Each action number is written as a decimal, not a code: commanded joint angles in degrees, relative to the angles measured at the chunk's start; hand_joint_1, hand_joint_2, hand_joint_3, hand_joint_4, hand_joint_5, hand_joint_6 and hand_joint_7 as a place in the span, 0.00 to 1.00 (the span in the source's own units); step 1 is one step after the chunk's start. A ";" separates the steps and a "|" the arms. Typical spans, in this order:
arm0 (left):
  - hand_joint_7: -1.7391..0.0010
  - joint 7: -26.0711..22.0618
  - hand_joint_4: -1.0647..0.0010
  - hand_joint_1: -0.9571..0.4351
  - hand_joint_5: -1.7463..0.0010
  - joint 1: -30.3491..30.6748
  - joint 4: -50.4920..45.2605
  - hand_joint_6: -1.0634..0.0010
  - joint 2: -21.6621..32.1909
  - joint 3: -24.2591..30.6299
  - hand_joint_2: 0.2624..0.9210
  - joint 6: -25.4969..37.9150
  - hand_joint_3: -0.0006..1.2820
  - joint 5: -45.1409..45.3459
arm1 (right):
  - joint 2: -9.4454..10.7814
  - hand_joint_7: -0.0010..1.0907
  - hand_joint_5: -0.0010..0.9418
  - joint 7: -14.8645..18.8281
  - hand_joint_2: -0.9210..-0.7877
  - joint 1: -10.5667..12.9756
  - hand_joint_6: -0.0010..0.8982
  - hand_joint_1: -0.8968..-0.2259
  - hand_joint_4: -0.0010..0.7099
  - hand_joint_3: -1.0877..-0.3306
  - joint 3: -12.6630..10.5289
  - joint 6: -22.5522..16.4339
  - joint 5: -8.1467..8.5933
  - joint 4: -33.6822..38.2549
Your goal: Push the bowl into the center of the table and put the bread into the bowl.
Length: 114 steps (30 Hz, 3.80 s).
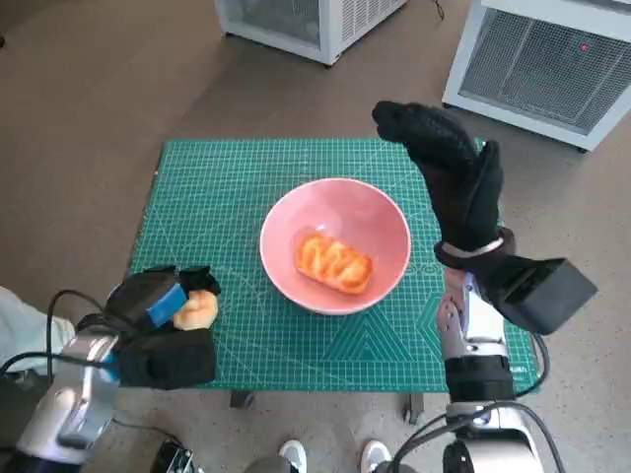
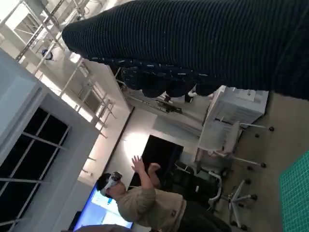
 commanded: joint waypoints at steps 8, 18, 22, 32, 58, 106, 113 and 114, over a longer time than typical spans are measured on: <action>0.38 -1.18 0.20 0.69 0.44 -10.25 -16.99 0.33 -4.80 7.36 0.95 5.16 0.02 -4.40 | -0.40 0.49 0.00 0.09 0.00 1.57 0.03 0.29 0.30 0.42 -0.34 1.19 0.51 -0.47; 0.40 3.47 0.17 0.69 0.46 -20.93 -15.30 0.30 -11.71 2.86 0.94 1.97 0.01 -2.73 | -0.56 0.49 0.00 -0.06 0.00 1.74 0.03 0.29 0.30 0.43 -0.43 0.80 0.15 -0.16; 0.40 4.56 0.15 0.69 0.46 -24.04 -12.29 0.31 -14.21 -0.54 0.94 -0.21 0.01 -1.63 | -0.66 0.49 0.00 -0.20 0.00 1.74 0.03 0.30 0.30 0.43 -0.53 0.55 -0.09 0.27; 0.44 2.29 0.16 0.69 0.43 -31.19 -1.01 0.30 -18.20 -7.11 0.94 -4.03 0.01 -1.15 | -1.16 0.49 0.00 -0.43 0.00 2.09 0.03 0.31 0.30 0.43 -0.95 0.54 -0.31 0.37; 0.75 -2.73 0.61 0.74 0.65 -34.81 23.84 0.64 -24.53 -12.97 0.88 -7.54 0.09 -3.34 | -1.44 0.47 0.00 -2.93 0.00 3.76 0.05 0.30 0.31 0.45 -1.32 -0.15 -1.21 -1.21; 0.97 -3.66 0.89 0.19 0.98 -22.07 23.21 0.81 -35.06 15.55 1.00 -34.05 0.24 -45.98 | -2.16 0.45 0.00 -5.99 0.00 0.45 0.07 0.33 0.29 0.43 -0.45 -0.83 -3.70 0.86; 0.97 -5.91 0.90 0.17 0.99 -22.31 25.67 0.81 -34.18 15.79 1.00 -37.73 0.27 -47.10 | -2.24 0.45 0.00 -6.31 0.00 0.08 0.07 0.34 0.29 0.43 -0.24 -0.83 -3.92 1.38; 0.97 -6.22 0.90 0.17 0.99 -22.41 25.97 0.81 -34.13 15.77 1.00 -37.90 0.27 -47.30 | -2.24 0.45 0.00 -6.31 0.00 0.07 0.07 0.34 0.29 0.43 -0.19 -0.81 -3.92 1.39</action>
